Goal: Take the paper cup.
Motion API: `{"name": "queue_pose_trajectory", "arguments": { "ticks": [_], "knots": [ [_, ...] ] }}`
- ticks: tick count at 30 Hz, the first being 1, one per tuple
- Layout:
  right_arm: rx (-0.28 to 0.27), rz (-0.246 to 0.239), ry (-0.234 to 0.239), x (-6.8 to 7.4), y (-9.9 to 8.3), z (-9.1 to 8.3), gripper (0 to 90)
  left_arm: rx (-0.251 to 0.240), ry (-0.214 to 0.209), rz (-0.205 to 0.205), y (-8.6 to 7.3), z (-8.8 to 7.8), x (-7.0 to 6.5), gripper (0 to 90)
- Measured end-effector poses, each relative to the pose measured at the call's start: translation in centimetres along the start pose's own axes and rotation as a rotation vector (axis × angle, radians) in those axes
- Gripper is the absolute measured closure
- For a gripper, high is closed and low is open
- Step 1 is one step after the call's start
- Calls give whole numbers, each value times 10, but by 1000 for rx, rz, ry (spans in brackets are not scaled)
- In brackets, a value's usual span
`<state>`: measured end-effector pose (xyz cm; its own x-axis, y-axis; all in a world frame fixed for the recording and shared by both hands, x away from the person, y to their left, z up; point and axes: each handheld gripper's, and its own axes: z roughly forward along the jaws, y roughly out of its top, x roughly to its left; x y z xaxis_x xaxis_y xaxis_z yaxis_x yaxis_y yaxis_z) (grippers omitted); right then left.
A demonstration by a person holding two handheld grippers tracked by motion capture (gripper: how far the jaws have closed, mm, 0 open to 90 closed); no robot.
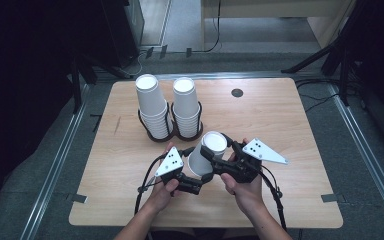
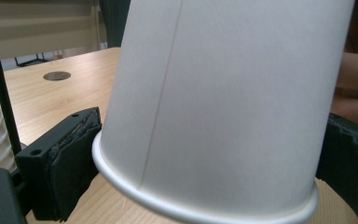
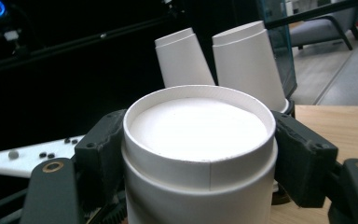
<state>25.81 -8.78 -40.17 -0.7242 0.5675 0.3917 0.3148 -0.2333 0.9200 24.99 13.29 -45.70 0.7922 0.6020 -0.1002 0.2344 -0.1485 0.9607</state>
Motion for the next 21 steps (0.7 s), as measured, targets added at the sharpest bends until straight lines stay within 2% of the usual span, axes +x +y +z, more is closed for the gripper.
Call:
{"name": "queue_pose_trajectory", "arguments": {
  "ticks": [3,6,12,21],
  "knots": [
    [-12,54,-17,-2,-1,-1,262,9,1,6,0,1,0,13],
    [-11,88,-29,-2,-3,-1,262,17,12,7,-1,2,-2,13],
    [-12,96,-42,-2,-4,0,262,26,24,4,-2,4,-2,13],
    [-15,112,-34,1,-3,-1,262,27,54,27,-1,5,-6,13]
  ]
}}
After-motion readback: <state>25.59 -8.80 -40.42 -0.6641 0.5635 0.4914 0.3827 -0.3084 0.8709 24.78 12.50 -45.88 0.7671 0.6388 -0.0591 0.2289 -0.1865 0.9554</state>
